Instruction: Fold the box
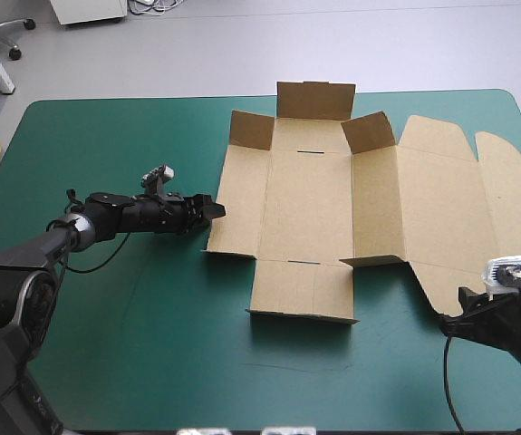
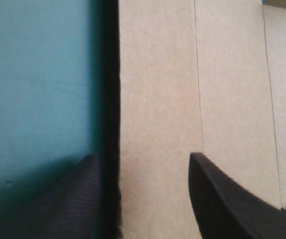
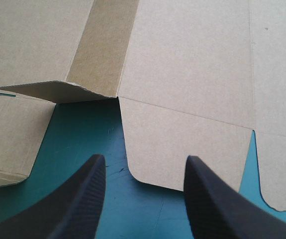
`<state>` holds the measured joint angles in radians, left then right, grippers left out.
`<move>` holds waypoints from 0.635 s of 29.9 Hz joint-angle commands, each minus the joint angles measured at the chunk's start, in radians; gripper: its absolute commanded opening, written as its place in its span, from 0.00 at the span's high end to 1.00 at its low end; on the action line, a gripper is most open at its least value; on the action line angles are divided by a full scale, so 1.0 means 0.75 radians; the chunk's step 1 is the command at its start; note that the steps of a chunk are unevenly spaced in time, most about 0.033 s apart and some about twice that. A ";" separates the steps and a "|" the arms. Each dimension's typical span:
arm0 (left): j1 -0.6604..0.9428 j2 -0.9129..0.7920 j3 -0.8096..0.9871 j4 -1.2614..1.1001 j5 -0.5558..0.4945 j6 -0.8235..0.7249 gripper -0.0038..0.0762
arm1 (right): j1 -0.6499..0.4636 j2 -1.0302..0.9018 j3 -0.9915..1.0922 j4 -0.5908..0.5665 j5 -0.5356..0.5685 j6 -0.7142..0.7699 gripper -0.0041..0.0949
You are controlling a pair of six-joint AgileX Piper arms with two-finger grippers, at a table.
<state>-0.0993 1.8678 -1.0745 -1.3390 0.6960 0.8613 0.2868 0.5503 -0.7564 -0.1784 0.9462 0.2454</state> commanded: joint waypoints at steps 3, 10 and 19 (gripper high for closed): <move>-0.085 0.001 -0.018 -0.087 0.098 0.043 0.45 | -0.001 0.013 -0.061 -0.055 -0.068 0.000 0.48; -0.119 0.004 -0.035 -0.176 0.118 0.107 0.45 | -0.001 0.013 -0.067 -0.055 -0.056 0.000 0.48; -0.119 0.004 -0.143 -0.111 -0.041 0.129 0.51 | -0.001 0.013 -0.067 -0.047 -0.039 0.000 0.48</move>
<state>-0.1841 1.9200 -1.1509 -1.3986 0.6681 0.9560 0.2868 0.5503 -0.7740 -0.1965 0.9649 0.2454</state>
